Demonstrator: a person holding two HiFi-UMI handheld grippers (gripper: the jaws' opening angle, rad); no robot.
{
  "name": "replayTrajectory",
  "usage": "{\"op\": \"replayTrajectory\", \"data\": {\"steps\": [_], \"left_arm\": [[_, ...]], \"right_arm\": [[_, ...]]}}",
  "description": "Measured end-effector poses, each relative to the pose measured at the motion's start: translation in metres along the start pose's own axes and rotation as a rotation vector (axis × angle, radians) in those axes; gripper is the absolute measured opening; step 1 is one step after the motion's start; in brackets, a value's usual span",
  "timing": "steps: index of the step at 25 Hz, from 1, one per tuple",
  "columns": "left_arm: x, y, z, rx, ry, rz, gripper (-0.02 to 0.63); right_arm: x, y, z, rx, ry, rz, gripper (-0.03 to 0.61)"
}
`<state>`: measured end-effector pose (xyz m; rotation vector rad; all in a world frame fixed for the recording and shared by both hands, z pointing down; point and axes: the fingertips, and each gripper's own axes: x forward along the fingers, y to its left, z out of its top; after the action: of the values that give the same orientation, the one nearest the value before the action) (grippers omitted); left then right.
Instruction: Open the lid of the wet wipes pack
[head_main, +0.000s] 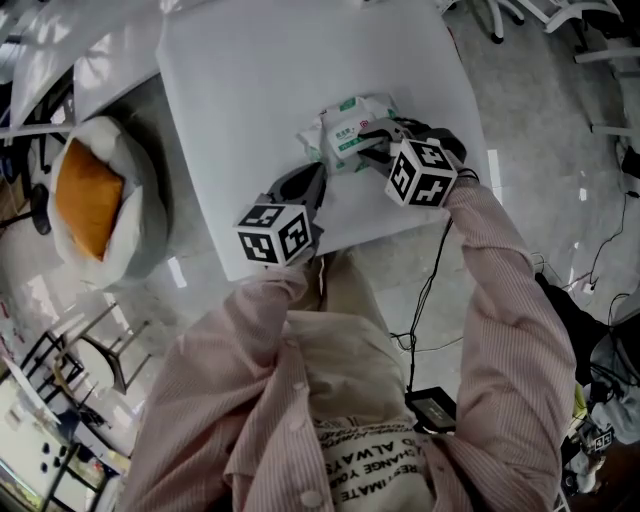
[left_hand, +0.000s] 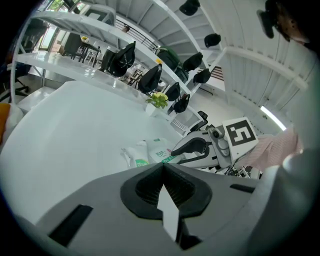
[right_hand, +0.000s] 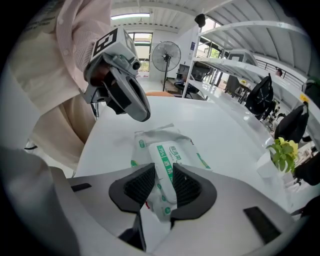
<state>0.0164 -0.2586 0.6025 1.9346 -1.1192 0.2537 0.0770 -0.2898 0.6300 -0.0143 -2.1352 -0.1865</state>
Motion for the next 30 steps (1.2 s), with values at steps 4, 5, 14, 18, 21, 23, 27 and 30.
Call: {"op": "replayTrajectory", "data": {"steps": [4,5,14,18,21,23,27,30], "left_arm": [[0.001,-0.001,0.001,0.013,0.004,-0.005,0.0],[0.001,-0.001,0.002,0.016,0.004,-0.006,0.0],[-0.002,-0.006,0.009,0.033,0.0,-0.014,0.0],[-0.003,-0.007,0.01,0.036,0.0,-0.018,0.0],[-0.004,-0.008,0.01,0.036,0.001,-0.019,0.0],[-0.004,-0.009,0.011,0.035,0.0,-0.021,0.0],[-0.004,-0.008,0.013,0.037,-0.003,-0.023,0.0],[-0.005,-0.009,0.013,0.037,-0.005,-0.026,0.0]], "right_arm": [[-0.001,-0.001,0.001,0.058,-0.008,0.065,0.1],[-0.001,-0.002,0.001,0.07,-0.009,0.077,0.1],[-0.007,-0.003,0.004,0.15,-0.002,0.153,0.097],[-0.008,-0.002,0.004,0.203,-0.011,0.182,0.095],[-0.011,-0.003,0.004,0.258,-0.028,0.203,0.095],[-0.012,-0.005,0.004,0.276,-0.037,0.211,0.094],[-0.015,-0.012,0.007,0.391,-0.106,0.23,0.087],[-0.02,-0.017,0.011,0.448,-0.144,0.233,0.086]]}}
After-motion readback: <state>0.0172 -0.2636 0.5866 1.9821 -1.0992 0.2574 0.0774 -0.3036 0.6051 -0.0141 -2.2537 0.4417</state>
